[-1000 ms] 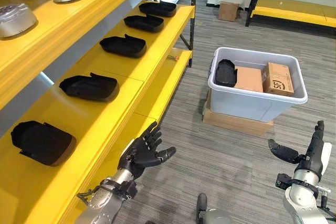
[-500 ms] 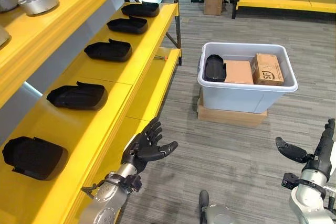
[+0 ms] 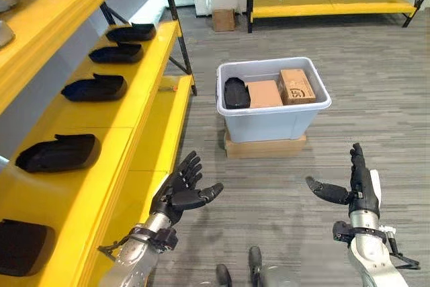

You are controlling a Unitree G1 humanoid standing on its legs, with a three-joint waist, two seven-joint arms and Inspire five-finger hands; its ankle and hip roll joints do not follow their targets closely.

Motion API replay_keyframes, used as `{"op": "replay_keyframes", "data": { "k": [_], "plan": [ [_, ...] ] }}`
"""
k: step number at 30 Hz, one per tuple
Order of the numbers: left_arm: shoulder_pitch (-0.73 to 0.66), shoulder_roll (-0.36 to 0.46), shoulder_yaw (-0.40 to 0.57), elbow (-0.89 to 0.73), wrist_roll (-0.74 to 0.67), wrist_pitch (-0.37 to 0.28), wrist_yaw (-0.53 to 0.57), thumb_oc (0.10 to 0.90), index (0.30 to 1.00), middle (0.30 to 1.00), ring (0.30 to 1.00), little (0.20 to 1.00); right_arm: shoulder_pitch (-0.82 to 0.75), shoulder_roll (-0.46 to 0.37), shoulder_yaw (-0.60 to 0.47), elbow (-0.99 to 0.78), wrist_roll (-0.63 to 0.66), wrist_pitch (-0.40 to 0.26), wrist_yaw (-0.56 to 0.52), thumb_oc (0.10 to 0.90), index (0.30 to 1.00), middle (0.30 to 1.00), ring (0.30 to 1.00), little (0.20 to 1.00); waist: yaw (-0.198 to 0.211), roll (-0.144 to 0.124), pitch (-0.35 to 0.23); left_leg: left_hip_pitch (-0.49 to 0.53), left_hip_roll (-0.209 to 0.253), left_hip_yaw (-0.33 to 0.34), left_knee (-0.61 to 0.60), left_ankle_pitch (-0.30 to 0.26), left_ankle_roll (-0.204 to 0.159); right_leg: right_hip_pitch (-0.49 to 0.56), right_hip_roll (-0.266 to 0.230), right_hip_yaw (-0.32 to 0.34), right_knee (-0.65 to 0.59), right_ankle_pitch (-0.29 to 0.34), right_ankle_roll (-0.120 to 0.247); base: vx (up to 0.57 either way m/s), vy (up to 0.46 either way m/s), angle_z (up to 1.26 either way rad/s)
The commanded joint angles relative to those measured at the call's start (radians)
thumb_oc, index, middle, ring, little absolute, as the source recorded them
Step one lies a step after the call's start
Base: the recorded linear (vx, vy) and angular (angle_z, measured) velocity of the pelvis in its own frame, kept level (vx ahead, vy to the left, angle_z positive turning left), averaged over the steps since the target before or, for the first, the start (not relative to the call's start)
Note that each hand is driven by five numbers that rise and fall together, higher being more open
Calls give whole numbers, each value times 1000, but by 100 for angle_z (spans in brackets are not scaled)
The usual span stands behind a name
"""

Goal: Move parts from the plastic box to the shelf.

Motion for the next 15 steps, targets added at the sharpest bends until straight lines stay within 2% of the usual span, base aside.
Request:
{"op": "replay_keyframes", "data": {
  "k": [1,4,7,9,15],
  "plan": [
    [-67,9,47,-100,19,-128,-75,900,1000,1000,1000,1000,-111,-23,-26,-53,36,-50,8,900,1000,1000,1000,1000,16,-17,-44,13,-18,-54,-41,-7,-21,143,32,1,-125,5,67,34,7,-3],
    [-78,7,47,-97,32,-131,-98,900,1000,1000,1000,1000,-125,-5,-17,-31,39,-68,11,900,1000,1000,1000,1000,18,-23,-48,12,-8,-44,-41,-4,-24,150,32,-6,-116,-2,67,61,30,4],
    [-80,7,50,-92,39,-128,-93,900,1000,1000,1000,1000,-128,7,-15,-38,49,-24,18,900,1000,1000,1000,1000,16,-25,-54,21,-4,-28,-41,-7,-23,160,30,-15,-110,-8,68,98,60,-3],
    [-85,7,55,-84,31,-129,-85,900,1000,1000,1000,1000,-129,9,-4,-39,76,27,78,900,1000,1000,1000,1000,14,-27,-54,38,-11,-20,-41,-15,-14,162,29,-12,-106,-8,67,120,82,-3],
    [-82,2,73,-86,31,-119,-96,900,1000,1000,1000,1000,-132,3,-8,-54,11,4,91,900,1000,1000,1000,1000,19,-41,-61,52,-16,-13,-41,-28,-5,167,27,-21,-93,-9,73,89,76,-5]
  ]
}}
